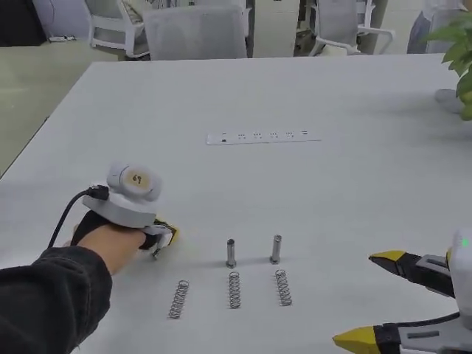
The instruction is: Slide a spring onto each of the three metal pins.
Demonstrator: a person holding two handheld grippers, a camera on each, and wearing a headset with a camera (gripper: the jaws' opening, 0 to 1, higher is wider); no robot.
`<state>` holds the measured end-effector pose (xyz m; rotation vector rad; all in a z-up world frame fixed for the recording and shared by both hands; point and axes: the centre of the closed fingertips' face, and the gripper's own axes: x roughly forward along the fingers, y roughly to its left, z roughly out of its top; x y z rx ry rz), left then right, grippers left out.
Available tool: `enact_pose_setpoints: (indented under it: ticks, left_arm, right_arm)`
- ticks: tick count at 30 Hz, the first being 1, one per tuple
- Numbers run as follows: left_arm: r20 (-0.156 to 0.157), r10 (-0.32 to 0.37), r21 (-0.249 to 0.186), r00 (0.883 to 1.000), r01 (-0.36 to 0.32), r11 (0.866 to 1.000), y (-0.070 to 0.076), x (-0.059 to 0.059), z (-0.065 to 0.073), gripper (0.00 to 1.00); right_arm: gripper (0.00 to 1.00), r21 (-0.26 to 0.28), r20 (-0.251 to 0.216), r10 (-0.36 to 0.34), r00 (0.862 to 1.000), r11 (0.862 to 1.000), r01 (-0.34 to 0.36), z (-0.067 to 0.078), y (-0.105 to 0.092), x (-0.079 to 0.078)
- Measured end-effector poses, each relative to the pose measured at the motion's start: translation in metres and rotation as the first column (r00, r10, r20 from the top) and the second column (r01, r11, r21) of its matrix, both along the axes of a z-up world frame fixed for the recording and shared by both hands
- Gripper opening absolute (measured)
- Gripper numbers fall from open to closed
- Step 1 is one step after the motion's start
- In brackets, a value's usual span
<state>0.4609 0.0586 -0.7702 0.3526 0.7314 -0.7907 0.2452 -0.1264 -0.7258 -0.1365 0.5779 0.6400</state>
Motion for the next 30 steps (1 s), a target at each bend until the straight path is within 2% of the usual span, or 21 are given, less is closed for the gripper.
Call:
enact_pose_setpoints:
  ticks: [20, 30]
  left_arm:
    - [0.016, 0.007, -0.039, 1.0, -0.006, 0.999, 0.007, -0.01, 0.018, 0.0]
    - [0.02, 0.019, -0.064, 1.0, -0.018, 0.998, 0.013, -0.02, 0.027, 0.0]
  right_arm:
    - [0.84, -0.016, 0.022, 0.022, 1.0, 1.0, -0.022, 0.01, 0.006, 0.001]
    - [0.84, -0.026, 0.026, 0.038, 0.999, 0.999, -0.037, 0.013, 0.011, 0.0]
